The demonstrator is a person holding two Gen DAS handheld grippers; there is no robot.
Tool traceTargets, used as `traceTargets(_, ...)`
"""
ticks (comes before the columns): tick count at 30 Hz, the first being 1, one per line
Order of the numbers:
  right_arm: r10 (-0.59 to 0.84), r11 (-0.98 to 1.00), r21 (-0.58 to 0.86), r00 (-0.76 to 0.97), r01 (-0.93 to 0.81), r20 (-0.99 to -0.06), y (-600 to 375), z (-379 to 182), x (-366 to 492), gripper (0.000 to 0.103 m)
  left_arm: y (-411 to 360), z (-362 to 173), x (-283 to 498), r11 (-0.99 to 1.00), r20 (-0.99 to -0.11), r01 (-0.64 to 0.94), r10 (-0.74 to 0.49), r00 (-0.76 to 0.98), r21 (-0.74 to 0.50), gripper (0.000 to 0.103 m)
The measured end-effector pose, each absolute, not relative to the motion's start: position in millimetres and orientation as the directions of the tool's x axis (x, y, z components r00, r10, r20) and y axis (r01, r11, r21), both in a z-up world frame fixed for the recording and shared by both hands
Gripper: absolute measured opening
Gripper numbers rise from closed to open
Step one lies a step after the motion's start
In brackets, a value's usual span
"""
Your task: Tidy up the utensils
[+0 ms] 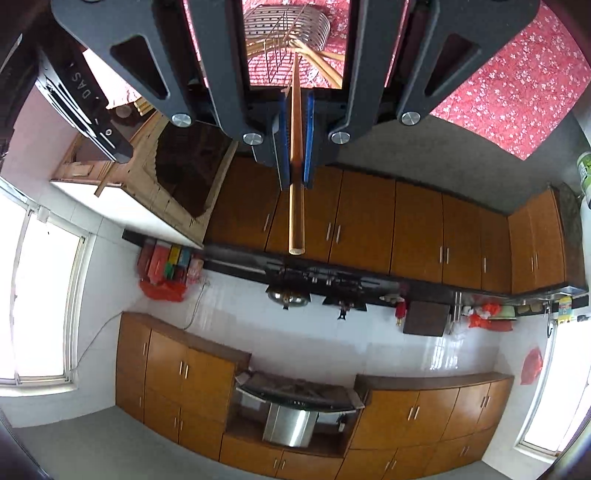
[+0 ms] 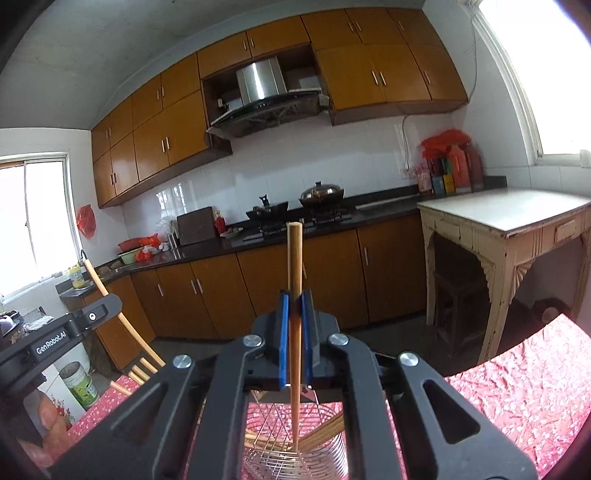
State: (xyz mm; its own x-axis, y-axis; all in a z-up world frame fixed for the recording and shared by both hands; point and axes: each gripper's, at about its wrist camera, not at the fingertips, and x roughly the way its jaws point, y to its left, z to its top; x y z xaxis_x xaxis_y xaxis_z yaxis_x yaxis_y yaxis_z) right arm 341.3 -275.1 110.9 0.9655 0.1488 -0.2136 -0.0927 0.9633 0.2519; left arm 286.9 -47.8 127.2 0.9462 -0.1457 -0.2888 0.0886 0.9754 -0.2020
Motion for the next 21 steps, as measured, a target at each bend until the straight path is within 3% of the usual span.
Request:
traceTargets(11,0.116,0.969,0.243,0.946,-0.041,-0.302,-271.1,84.8,354.3,0.011,-53.7,114.7,293.7,0.982,-0.38,0.088,-0.146,0.913,-0.164,0.007)
traceTargets(14,0.075,0.973,0.232,0.952,-0.005,-0.295,-275.0,85.0,347.6,0.037,-51.7,115.0,292.1,0.985,-0.396,0.079,-0.134,0.909,-0.152,0.009)
traceTargets(15,0.069,0.973,0.23,0.954,0.0,-0.293,-276.7,86.0,346.1,0.04,-51.4,115.9,291.5,0.986,-0.399,0.078,-0.132,0.907,-0.15,0.01)
traceTargets(17,0.056,0.976,0.22,0.956,0.009,-0.288,-279.6,88.7,339.6,0.044,-49.3,118.4,288.7,0.987,-0.402,0.065,-0.118,0.908,-0.144,0.035)
traceTargets(19,0.042,0.978,0.21,0.959,0.019,-0.281,-282.5,91.0,332.5,0.049,-46.3,121.4,284.2,0.988,-0.392,0.054,-0.107,0.914,-0.145,0.043)
traceTargets(21,0.036,0.978,0.207,0.961,0.022,-0.275,-285.8,93.0,325.6,0.052,-43.4,125.6,277.8,0.989,-0.389,0.049,-0.101,0.916,-0.142,0.044)
